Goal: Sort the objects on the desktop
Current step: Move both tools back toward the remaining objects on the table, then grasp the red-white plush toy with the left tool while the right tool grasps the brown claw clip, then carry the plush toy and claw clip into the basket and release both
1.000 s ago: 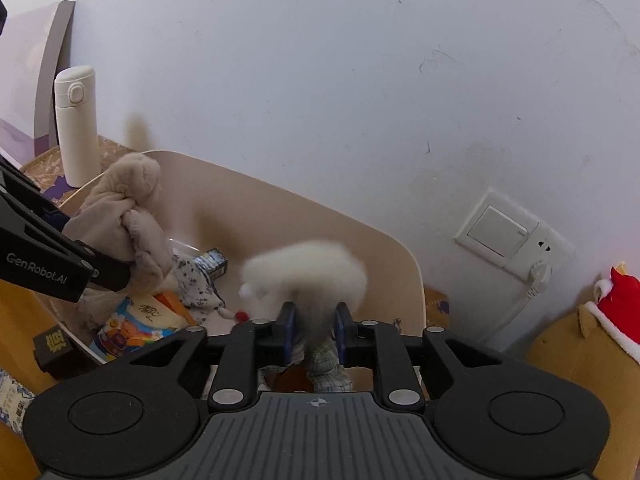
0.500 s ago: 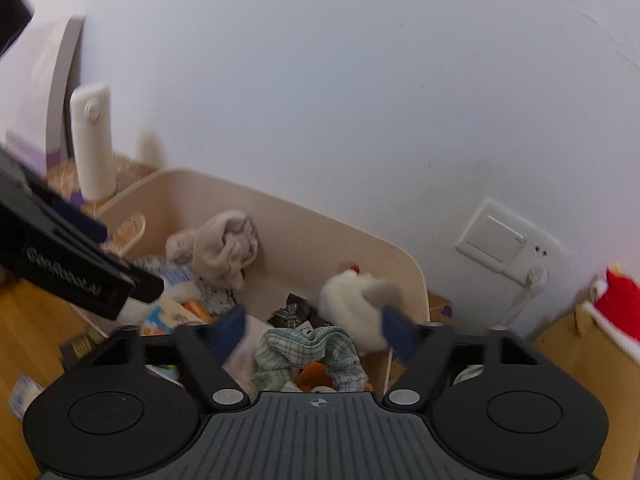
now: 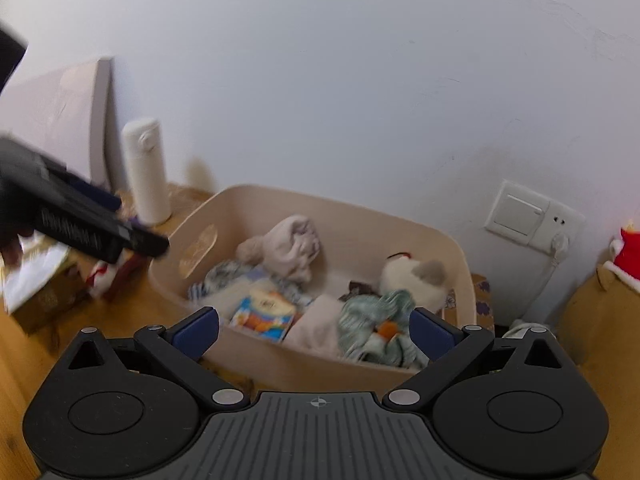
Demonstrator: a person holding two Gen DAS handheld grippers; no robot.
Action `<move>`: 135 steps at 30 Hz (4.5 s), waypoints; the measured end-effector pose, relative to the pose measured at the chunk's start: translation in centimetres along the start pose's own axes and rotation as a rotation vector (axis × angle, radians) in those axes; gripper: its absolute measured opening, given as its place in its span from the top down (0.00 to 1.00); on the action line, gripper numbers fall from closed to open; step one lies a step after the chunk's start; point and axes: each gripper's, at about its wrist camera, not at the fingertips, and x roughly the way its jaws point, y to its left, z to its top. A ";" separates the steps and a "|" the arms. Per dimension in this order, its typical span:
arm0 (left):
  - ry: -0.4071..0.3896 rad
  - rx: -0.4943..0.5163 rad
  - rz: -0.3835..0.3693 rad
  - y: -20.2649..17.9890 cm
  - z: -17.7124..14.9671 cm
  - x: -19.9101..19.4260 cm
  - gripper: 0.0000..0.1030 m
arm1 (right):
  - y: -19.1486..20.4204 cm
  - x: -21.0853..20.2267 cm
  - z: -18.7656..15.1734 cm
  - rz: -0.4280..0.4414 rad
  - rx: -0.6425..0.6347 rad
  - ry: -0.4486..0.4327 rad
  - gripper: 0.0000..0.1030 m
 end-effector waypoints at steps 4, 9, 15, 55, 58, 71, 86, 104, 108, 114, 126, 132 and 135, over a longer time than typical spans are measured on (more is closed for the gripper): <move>0.036 0.012 0.036 1.5 -2.2 0.3 0.21 | 1.8 0.2 -1.5 0.023 -0.042 0.033 0.00; 0.079 -0.010 0.109 3.7 -5.0 1.6 0.21 | 3.2 1.5 -3.0 0.062 -0.009 0.120 0.00; 0.125 -0.045 0.194 5.6 -7.1 3.9 0.21 | 4.3 4.8 -4.6 0.081 0.086 0.215 0.00; 0.222 -0.065 0.158 7.7 -6.7 10.9 0.56 | 6.8 11.5 -7.1 0.083 0.097 0.335 0.23; 0.222 -0.071 0.123 7.9 -6.9 10.5 0.58 | 6.6 11.2 -6.9 0.102 0.086 0.327 0.41; 0.196 0.024 0.042 5.8 -8.1 6.0 0.59 | 4.5 8.8 -6.5 0.162 0.103 0.305 0.52; 0.066 0.090 -0.014 4.4 -7.1 -2.2 0.59 | -1.3 0.6 -5.6 0.218 0.030 0.178 0.52; -0.125 0.203 -0.158 -1.6 -0.2 -7.3 0.59 | -10.7 -4.4 0.5 0.071 0.067 -0.113 0.52; -0.154 0.218 -0.186 -3.3 1.7 -7.4 0.59 | -12.2 -4.2 2.2 0.054 0.066 -0.157 0.52; -0.195 0.302 -0.188 -6.2 3.6 -6.9 0.59 | -12.8 -2.9 4.2 0.041 0.050 -0.186 0.52; -0.062 0.326 -0.230 -10.7 4.8 -0.6 0.59 | -10.2 2.3 7.3 0.105 -0.042 -0.181 0.52; 0.030 0.318 -0.252 -11.1 3.9 2.3 0.59 | -7.8 6.4 7.6 0.154 -0.058 -0.100 0.51; 0.054 0.349 -0.241 -11.4 3.0 3.1 0.59 | -7.0 8.1 7.1 0.192 -0.035 -0.046 0.52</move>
